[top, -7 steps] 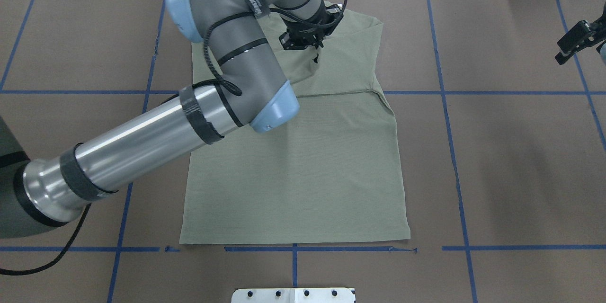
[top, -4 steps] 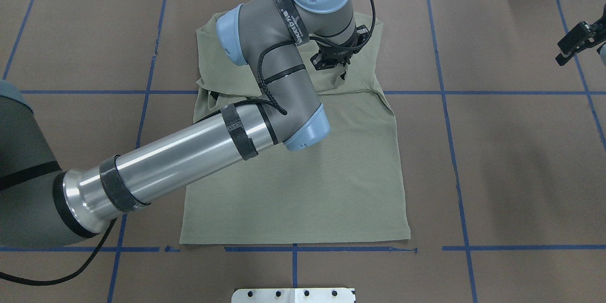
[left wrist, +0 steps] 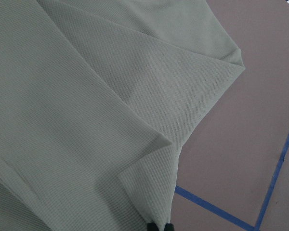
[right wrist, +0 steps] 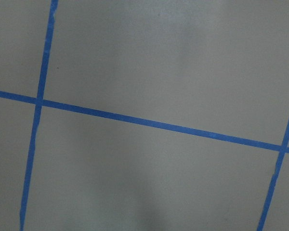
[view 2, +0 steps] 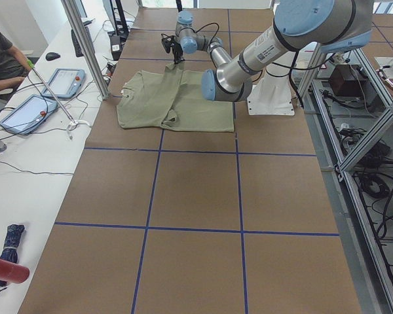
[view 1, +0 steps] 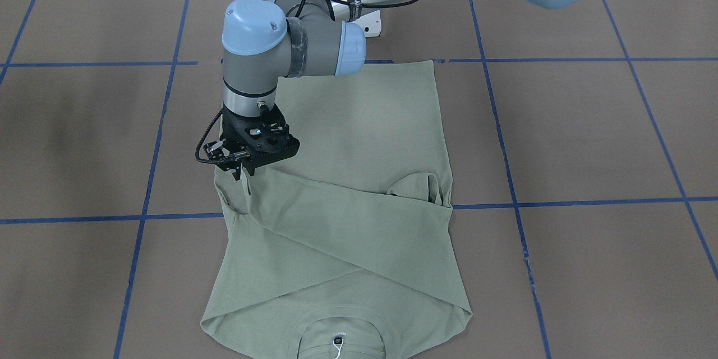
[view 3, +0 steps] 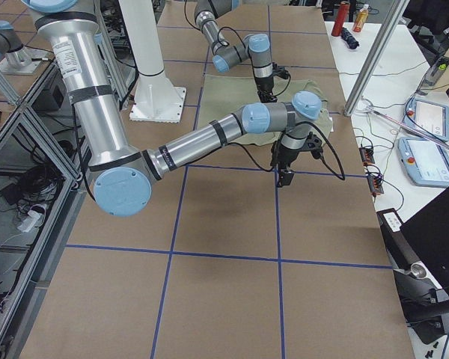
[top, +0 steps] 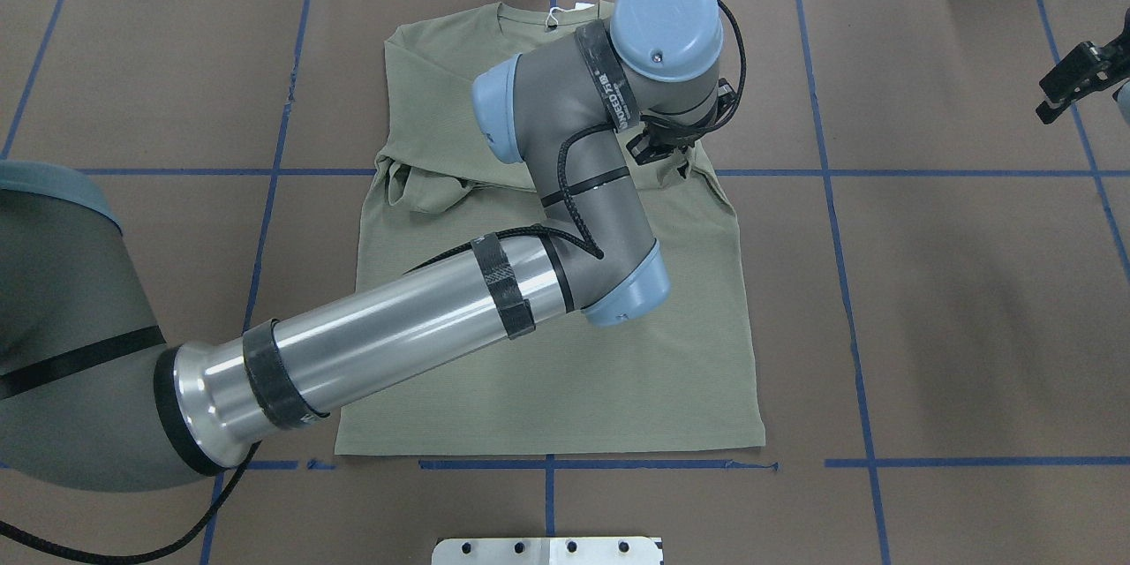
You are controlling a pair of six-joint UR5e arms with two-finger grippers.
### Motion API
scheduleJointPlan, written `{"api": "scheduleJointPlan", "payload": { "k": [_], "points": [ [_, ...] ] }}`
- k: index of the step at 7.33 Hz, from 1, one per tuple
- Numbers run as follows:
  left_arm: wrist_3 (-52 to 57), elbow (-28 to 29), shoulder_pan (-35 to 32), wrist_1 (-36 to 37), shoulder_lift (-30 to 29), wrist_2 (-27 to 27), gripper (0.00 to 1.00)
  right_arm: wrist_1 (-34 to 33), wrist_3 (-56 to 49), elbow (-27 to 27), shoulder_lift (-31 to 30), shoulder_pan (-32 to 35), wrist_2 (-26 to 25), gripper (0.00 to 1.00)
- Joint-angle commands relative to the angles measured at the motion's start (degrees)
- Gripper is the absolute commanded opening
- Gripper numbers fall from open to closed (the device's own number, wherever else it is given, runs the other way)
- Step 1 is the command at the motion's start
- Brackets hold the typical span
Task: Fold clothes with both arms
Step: 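Carry the grasped cuff with the left gripper across the shirt body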
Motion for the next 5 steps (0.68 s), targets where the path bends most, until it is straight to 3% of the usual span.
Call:
{"api": "scheduleJointPlan", "payload": {
  "k": [1, 3, 5],
  "points": [
    [4.7, -5.6, -0.1, -0.7, 4.2, 0.8, 1.0, 2.2, 0.4, -0.1, -0.1, -0.1, -0.1, 1.0],
    [8.4, -11.9, -0.3, 3.1, 8.6, 0.7, 1.0, 5.9, 0.8, -0.3, -1.2, -0.3, 0.0, 1.0],
    [14.6, -26.5, -0.4, 10.9, 18.4, 0.6, 1.0, 6.8, 3.4, 2.3, -2.5, -2.6, 0.3, 1.0]
  ]
}}
